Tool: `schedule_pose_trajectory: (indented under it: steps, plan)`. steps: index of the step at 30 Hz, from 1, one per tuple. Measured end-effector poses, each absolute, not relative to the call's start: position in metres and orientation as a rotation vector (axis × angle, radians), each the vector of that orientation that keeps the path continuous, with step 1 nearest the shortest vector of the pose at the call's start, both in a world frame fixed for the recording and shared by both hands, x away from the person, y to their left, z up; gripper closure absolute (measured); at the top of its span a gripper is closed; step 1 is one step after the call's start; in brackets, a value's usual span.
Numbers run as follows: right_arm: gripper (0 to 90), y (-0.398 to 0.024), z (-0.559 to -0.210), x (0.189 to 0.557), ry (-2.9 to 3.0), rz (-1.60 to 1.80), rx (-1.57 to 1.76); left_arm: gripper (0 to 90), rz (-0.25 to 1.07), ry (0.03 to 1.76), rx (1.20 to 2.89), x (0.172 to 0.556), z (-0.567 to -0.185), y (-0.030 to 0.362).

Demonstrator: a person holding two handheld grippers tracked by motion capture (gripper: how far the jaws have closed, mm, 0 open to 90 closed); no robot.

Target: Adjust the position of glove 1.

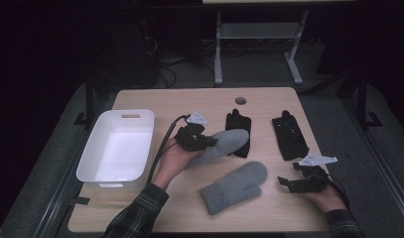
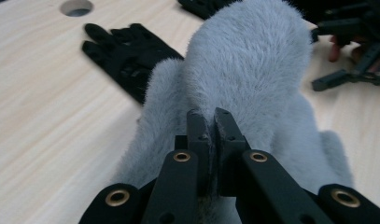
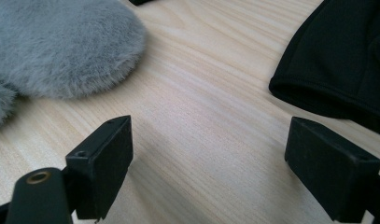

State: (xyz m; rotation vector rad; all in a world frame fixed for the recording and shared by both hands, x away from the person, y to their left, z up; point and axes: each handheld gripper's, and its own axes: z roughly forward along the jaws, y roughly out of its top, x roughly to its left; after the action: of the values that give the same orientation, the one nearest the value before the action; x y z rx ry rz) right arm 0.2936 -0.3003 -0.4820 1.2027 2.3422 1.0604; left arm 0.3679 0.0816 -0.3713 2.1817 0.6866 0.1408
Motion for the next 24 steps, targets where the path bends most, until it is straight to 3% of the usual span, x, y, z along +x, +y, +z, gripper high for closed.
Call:
schedule_pose_trajectory:
  steps: [24]
  plan:
    - [15.1, -0.300, -0.482, 0.294, 2.342, 1.061, 1.207, 86.7, 0.073, 0.607, 2.250, 0.320, -0.380, 0.052]
